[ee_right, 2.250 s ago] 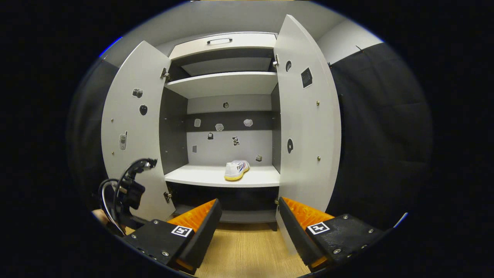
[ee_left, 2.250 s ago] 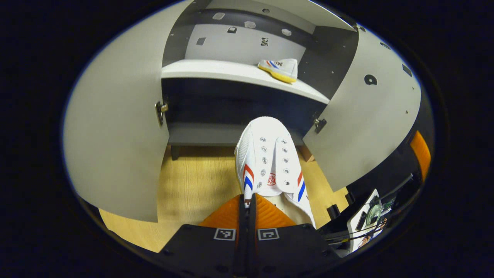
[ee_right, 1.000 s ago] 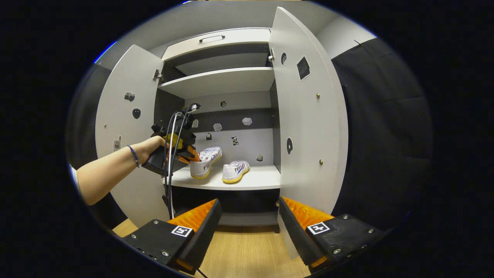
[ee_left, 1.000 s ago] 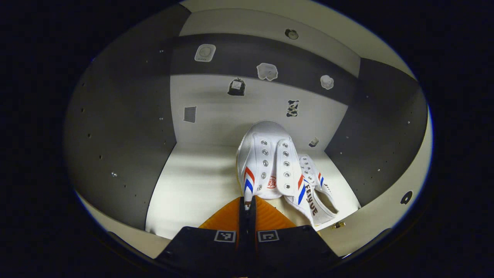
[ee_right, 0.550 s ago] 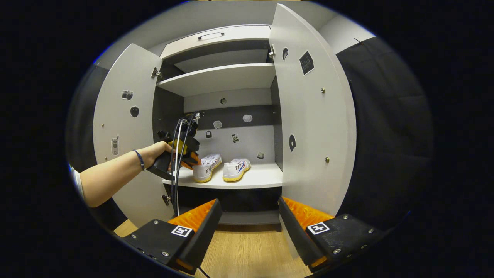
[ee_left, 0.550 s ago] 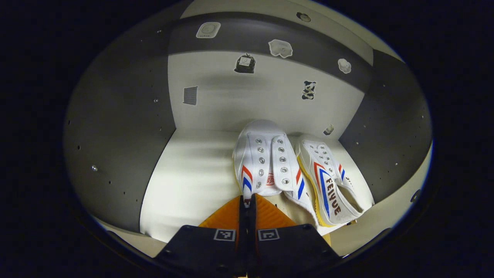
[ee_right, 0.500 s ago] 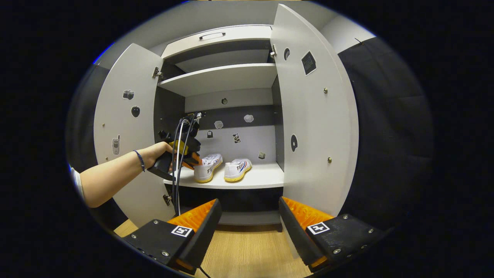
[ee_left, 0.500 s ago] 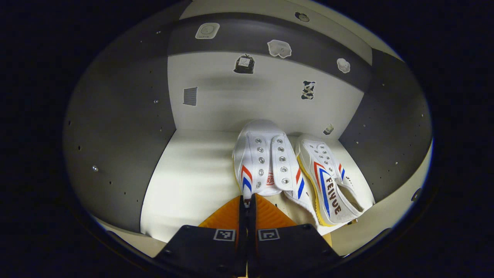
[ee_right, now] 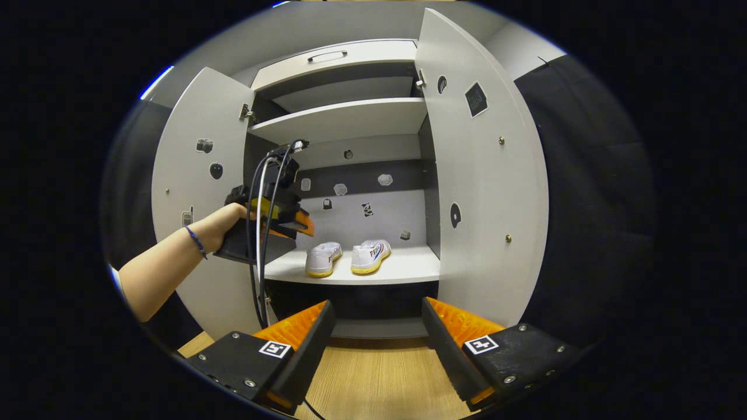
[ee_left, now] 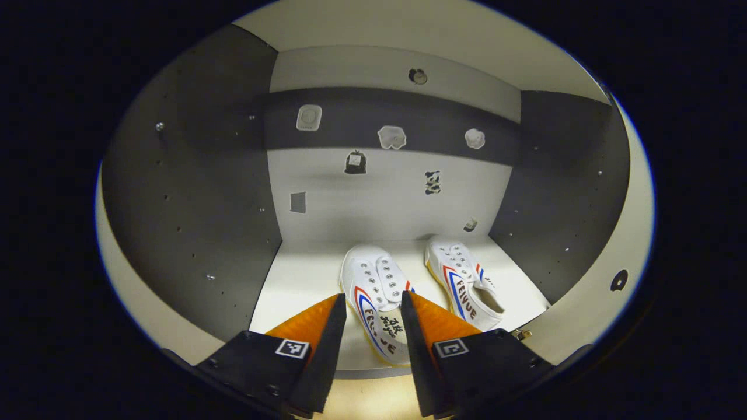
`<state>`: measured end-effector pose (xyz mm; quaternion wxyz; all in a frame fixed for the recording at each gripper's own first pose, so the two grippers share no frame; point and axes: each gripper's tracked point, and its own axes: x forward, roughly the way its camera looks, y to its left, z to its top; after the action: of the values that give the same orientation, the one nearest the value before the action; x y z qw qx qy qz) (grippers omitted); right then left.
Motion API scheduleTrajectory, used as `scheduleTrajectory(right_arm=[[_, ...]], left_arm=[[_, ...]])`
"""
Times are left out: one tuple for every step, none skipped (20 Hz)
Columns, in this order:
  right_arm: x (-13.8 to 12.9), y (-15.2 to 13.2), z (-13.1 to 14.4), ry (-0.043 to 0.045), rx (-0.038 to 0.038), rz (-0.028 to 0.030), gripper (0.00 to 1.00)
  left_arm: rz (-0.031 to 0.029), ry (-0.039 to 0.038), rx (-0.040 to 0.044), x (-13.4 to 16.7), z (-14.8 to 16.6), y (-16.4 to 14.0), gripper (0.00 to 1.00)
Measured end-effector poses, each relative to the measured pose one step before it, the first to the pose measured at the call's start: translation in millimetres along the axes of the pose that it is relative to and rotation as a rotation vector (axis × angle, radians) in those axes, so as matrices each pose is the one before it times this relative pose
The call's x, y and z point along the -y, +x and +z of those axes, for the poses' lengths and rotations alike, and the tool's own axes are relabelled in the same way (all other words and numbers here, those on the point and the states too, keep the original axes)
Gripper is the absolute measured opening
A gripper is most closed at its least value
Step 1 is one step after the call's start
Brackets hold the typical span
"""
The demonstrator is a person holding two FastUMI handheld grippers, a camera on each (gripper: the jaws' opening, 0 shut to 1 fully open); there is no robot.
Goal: Grab one shoe with the right hand and put it into the shoe cabinet, grab the other shoe with the left hand and put it into the shoe cabinet; then close the right door with the right hand and the left door with the left hand.
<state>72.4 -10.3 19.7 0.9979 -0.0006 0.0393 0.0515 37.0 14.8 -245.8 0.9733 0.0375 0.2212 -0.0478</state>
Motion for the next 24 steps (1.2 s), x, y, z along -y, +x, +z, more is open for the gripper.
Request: scheduleTrajectory(right_arm=[[1.13, -2.54, 2.04, -0.00173, 0.00529, -0.00281, 0.92], [0.64, -2.50, 2.24, 0.00028, 0.00536, -0.00160, 0.92], [-0.34, -3.51, 1.77, 0.00092, 0.00384, 0.00044, 0.92], [0.98, -2.60, 1.39, 0.00020, 0.00320, -0.00081, 0.93], [1.41, -4.20, 1.90, -0.00196, 0.00343, -0.00078, 0.92], [1.35, -4.42, 1.15, -0.00378, 0.00452, -0.00347, 0.92], [2.63, -5.72, 1.69, -0.00484, 0.00332, -0.00286, 0.92], [3.97, -4.85, 1.22, -0.00387, 0.00285, -0.00555, 0.92], [4.18, -3.48, 0.75, -0.00307, 0.00148, -0.00619, 0.92], [4.72, -3.97, 0.00, -0.00277, -0.00101, -0.00639, 0.92], [5.81, -3.16, 0.19, -0.00245, 0.00015, -0.00742, 0.92], [7.22, -2.37, 0.07, -0.00288, -0.00027, -0.01066, 0.92], [8.22, -2.41, 0.45, -0.00564, 0.00040, -0.01324, 0.92], [9.32, -1.77, -1.19, -0.00775, -0.00129, -0.01575, 0.92], [9.52, -1.44, -1.09, -0.00725, -0.00238, -0.01349, 0.92], [9.29, -2.13, -1.81, -0.00461, -0.00291, -0.01218, 0.92], [8.64, 0.60, -3.61, 0.00030, -0.00022, -0.01216, 0.92], [11.20, -2.31, -2.20, 0.00315, -0.00346, -0.01656, 0.92], [12.78, -0.69, -1.42, 0.00449, -0.00033, -0.02285, 0.92], [13.70, -0.20, -0.59, 0.00422, 0.00045, -0.02546, 0.93], [12.92, 0.31, -0.32, 0.00274, 0.00408, -0.02166, 0.93], [13.65, 2.07, -1.25, 0.00453, 0.00045, -0.02245, 0.93], [12.83, 3.39, -1.69, 0.00526, -0.00279, -0.02208, 0.93], [13.91, 4.03, -2.17, 0.00752, -0.00957, -0.02434, 0.93]], left_arm=[[-0.00756, 0.00939, 0.04078, 3.00, 8.95, -16.92, 0.71], [0.00034, 0.00911, 0.04397, 2.15, 10.75, -18.95, 0.73], [-0.00820, 0.00890, 0.04098, 3.86, 10.54, -17.80, 0.78], [-0.00524, 0.01087, 0.04113, 3.95, 9.27, -19.16, 0.78], [-0.00293, 0.01336, 0.03768, 2.26, 9.77, -20.55, 0.87], [0.00114, 0.00609, 0.03117, 1.99, 6.66, -18.37, 0.88], [-0.00310, 0.00262, 0.02674, 1.86, 5.44, -18.70, 0.89], [-0.00474, 0.00299, 0.03202, 2.41, 6.37, -18.16, 0.89], [0.00359, 0.00585, 0.02485, -0.58, 4.03, -18.93, 0.91], [0.00382, 0.00599, 0.01983, 0.09, 3.17, -17.13, 0.95], [0.00607, 0.00640, 0.01462, -1.64, 1.53, -15.57, 0.99], [0.00648, 0.00527, 0.01172, -1.51, -2.76, -12.29, 0.98], [0.00497, 0.00389, 0.00975, -1.23, -2.85, -13.56, 0.98], [0.00345, -0.00231, 0.01246, -0.88, -1.25, -12.89, 0.99], [-0.00848, -0.00387, 0.01121, 0.50, -2.13, -9.93, 0.99], [-0.00954, -0.00288, 0.01218, 1.51, -3.54, -9.16, 0.99], [-0.00197, -0.00265, 0.00687, -1.22, -3.98, -9.14, 0.98], [0.00235, 0.00003, 0.00778, -0.98, -5.40, -8.83, 0.99], [0.01072, 0.00278, 0.00500, -2.55, -4.66, -9.11, 0.99], [0.00701, 0.00434, 0.00199, -2.64, -5.85, -7.41, 0.99], [0.00526, 0.00541, -0.00219, -1.32, -5.90, -8.51, 0.99], [0.01332, 0.00417, -0.00031, -2.33, -6.56, -7.99, 0.99], [0.01008, 0.00019, 0.00367, -1.72, -4.38, -7.41, 0.99], [0.00466, -0.00442, -0.00059, 1.24, -6.50, -7.93, 0.99]])
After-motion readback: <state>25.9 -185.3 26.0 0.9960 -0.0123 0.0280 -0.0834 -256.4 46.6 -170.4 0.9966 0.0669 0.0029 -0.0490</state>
